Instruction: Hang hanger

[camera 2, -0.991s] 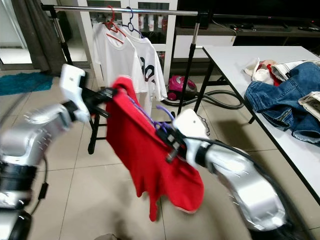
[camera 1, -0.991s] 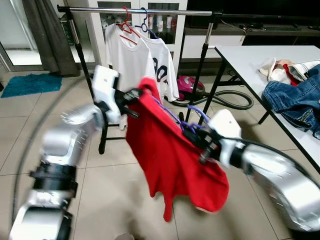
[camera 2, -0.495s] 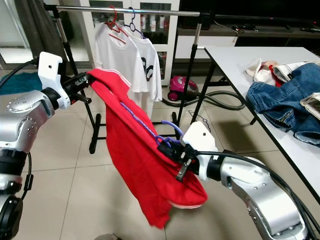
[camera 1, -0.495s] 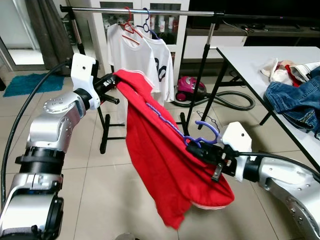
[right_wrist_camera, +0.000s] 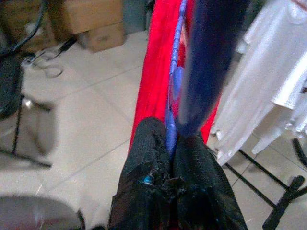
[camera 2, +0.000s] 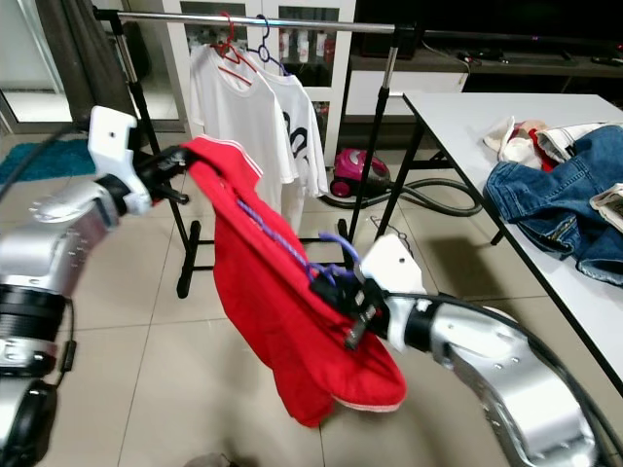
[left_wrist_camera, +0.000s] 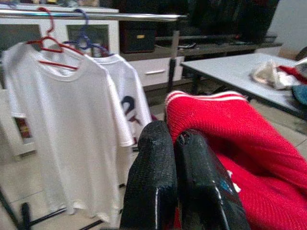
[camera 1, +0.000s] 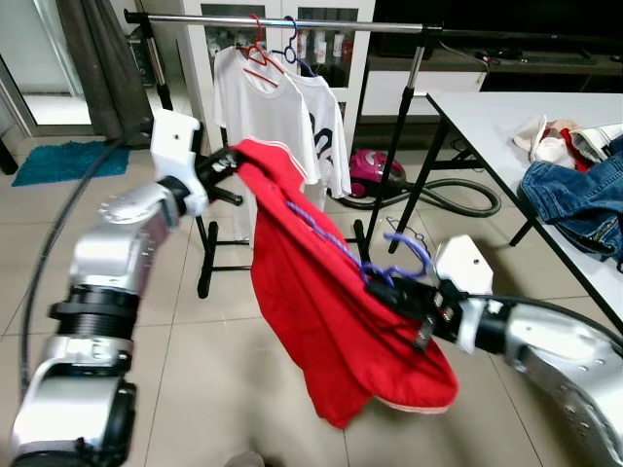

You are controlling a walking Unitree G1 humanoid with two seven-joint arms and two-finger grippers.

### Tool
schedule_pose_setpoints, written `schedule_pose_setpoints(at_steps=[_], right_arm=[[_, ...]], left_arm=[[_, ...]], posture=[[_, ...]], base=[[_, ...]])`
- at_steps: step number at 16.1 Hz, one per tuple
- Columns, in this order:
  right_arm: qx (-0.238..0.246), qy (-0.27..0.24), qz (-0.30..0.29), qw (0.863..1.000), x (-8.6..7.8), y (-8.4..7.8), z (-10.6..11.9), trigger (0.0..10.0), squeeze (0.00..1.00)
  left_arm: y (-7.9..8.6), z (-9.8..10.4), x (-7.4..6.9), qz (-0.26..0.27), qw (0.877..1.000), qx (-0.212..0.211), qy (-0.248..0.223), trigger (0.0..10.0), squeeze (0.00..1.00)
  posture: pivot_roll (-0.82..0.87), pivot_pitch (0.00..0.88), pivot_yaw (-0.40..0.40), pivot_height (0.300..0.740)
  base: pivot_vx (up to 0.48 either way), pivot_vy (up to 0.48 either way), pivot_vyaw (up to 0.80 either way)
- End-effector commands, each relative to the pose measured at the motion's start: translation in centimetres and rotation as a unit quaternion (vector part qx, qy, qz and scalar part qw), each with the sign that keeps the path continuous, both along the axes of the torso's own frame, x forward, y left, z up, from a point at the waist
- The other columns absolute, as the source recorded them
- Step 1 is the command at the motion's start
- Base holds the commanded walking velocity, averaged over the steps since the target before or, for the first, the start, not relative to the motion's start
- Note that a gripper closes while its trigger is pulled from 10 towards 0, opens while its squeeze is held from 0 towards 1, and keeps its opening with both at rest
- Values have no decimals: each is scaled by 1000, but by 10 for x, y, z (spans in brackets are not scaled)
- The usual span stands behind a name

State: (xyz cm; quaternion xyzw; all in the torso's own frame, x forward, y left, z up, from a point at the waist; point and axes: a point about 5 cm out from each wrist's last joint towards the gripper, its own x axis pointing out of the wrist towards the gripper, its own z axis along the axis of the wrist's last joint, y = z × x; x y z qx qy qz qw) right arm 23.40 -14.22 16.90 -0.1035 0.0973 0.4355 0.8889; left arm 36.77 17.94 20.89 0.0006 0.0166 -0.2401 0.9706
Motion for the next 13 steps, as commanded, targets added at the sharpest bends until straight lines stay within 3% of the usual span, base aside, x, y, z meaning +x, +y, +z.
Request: schedule_pose_setpoints(at_steps=[1,2,5,8,10,11,12,13], right_arm=[[-1,-17,-25,1000,7,0,7,0,0],[-3,-15,-69,997,16,1,6,0,0],[-45,0,-114,992,27,4,-2,0,0],[-137,47,-75,987,21,14,-26,0,0],[-135,65,-82,985,19,10,-28,0,0],[-135,65,-82,985,19,10,-28,0,0],[-96,68,-83,990,16,1,-19,0,0],[-68,59,-62,994,12,-2,-11,0,0]], left_arm=[[-8,7,-2,-14,1000,1,-16,0,0],[-24,9,-4,-51,998,-4,-25,0,0],[-54,19,-13,-118,992,-21,-37,0,0],[-72,22,-19,-150,987,-31,-42,0,0],[-62,16,-16,-119,992,12,-44,0,0],[-62,16,-16,-119,992,12,-44,0,0],[-43,10,-10,-74,994,67,-42,0,0],[-32,8,-7,-48,995,79,-38,0,0]], posture=[[52,0,14,740],[49,0,15,740],[51,0,13,740],[52,0,12,740],[52,0,12,740],[52,0,12,740],[52,0,12,740],[52,0,12,740]], base=[[0,0,0],[0,0,0],[0,0,0],[0,0,0],[0,0,0],[0,0,0],[0,0,0],[0,0,0]])
